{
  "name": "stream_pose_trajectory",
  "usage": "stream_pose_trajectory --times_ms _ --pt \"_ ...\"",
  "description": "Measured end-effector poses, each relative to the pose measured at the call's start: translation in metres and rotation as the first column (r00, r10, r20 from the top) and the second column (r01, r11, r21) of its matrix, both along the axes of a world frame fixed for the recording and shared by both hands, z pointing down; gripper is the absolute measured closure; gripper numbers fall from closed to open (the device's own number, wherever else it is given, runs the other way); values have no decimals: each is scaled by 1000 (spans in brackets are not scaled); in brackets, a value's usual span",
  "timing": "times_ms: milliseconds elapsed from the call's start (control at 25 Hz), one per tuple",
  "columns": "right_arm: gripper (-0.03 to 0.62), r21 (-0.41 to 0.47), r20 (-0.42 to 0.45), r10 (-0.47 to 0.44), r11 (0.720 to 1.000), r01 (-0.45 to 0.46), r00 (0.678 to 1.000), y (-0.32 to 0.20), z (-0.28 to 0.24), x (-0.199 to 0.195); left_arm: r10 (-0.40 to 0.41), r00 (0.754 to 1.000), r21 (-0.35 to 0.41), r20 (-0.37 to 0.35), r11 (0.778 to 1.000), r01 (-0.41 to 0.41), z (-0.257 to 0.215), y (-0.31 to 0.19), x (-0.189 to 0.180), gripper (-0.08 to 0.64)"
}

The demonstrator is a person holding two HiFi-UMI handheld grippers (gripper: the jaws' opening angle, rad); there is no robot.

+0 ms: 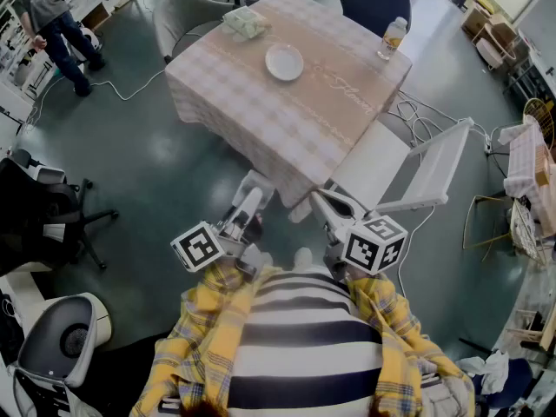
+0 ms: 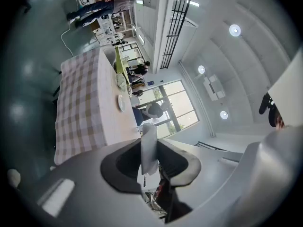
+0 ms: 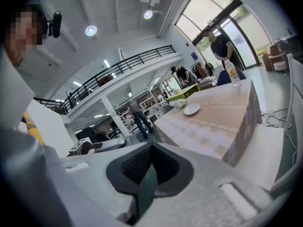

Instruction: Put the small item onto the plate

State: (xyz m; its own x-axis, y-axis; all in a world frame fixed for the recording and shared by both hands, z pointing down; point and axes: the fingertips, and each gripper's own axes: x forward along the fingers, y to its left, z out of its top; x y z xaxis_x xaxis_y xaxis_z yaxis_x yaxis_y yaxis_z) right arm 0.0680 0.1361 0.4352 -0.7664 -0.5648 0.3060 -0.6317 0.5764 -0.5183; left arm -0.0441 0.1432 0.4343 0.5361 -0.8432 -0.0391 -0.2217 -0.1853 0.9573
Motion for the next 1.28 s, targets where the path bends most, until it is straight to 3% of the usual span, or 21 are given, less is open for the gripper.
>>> stream_pose_trajectory --times_ms 480,880,1280 --pt "595 -10 37 -11 1000 11 999 5 1 5 -17 999 -18 -49 1000 17 2 8 6 476" --pt "594 -29 23 -78 996 79 997 0 9 10 -86 993 -28 -81 996 84 5 4 14 476" --pt "595 -4 -5 -151 988 151 988 -10 13 23 -138 988 -14 -68 990 137 9 -3 34 476"
